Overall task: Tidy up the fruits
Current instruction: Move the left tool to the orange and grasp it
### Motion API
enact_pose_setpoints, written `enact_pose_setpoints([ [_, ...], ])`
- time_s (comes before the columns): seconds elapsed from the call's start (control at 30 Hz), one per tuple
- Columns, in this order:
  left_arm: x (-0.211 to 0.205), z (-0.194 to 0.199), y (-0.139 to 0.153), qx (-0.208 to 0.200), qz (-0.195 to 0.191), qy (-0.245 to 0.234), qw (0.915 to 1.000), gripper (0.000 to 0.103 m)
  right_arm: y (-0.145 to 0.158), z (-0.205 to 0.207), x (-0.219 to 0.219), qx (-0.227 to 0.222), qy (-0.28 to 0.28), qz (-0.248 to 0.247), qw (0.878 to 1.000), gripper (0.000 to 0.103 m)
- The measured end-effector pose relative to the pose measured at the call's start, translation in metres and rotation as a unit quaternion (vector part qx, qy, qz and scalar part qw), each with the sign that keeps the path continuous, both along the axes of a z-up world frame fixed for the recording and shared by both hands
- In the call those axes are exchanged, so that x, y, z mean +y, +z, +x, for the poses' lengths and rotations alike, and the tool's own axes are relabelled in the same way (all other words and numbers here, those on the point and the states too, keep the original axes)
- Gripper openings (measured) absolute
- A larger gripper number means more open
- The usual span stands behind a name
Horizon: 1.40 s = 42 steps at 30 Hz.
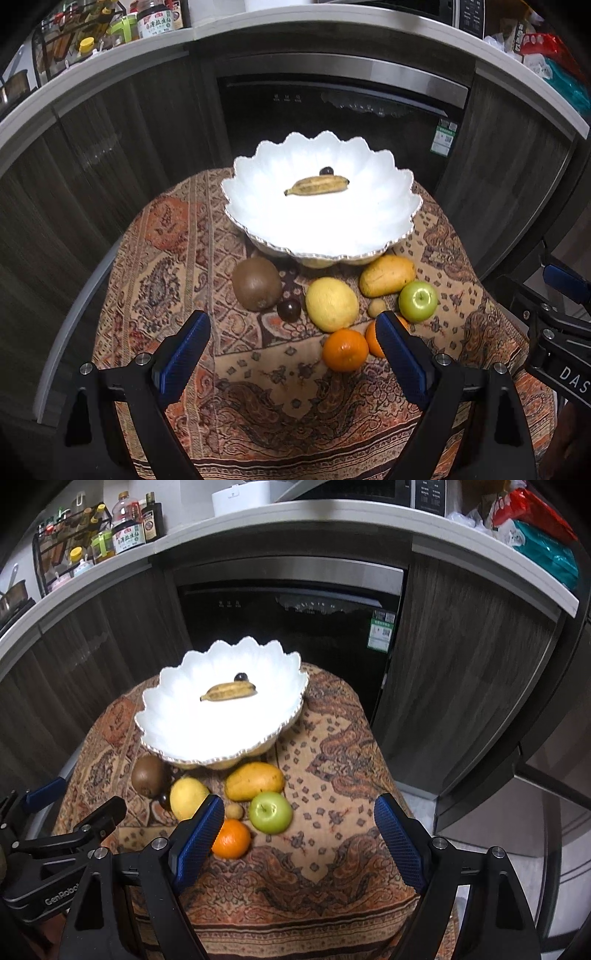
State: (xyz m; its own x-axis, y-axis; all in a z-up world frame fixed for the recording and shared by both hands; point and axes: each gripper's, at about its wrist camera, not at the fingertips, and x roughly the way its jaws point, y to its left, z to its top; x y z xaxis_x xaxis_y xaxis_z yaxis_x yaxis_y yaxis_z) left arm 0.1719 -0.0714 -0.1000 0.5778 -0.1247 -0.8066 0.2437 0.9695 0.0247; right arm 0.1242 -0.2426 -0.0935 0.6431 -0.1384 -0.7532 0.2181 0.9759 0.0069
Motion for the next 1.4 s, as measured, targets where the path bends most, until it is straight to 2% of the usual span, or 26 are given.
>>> enact_pose_setpoints([
  [0.57,-0.012,-0.008,-0.057,0.031,0.006,-0.029,0.9991,0.091,-0.052,-0.014,-0.007,0.018,-0.008,0.008,1.000,0.084],
  [1.03,-0.031,0.000,-0.099,0.067,0.015,-0.048,0.9965,0.090,-0.080,-0.009,-0.018,0.034,-0.019,0.009,0.999,0.084],
  [1.23,-0.038,0.006,-0.111,0.075,0.018,-0.056,0.9954,0.084,-0.090,-0.006,-0.023,0.042,-0.025,0.012,0.999,0.084],
  [1.4,-0.042,0.012,-0.115,0.070,0.017,-0.067,0.9951,0.074,-0.094,-0.004,-0.024,0.047,-0.028,0.010,0.998,0.084],
])
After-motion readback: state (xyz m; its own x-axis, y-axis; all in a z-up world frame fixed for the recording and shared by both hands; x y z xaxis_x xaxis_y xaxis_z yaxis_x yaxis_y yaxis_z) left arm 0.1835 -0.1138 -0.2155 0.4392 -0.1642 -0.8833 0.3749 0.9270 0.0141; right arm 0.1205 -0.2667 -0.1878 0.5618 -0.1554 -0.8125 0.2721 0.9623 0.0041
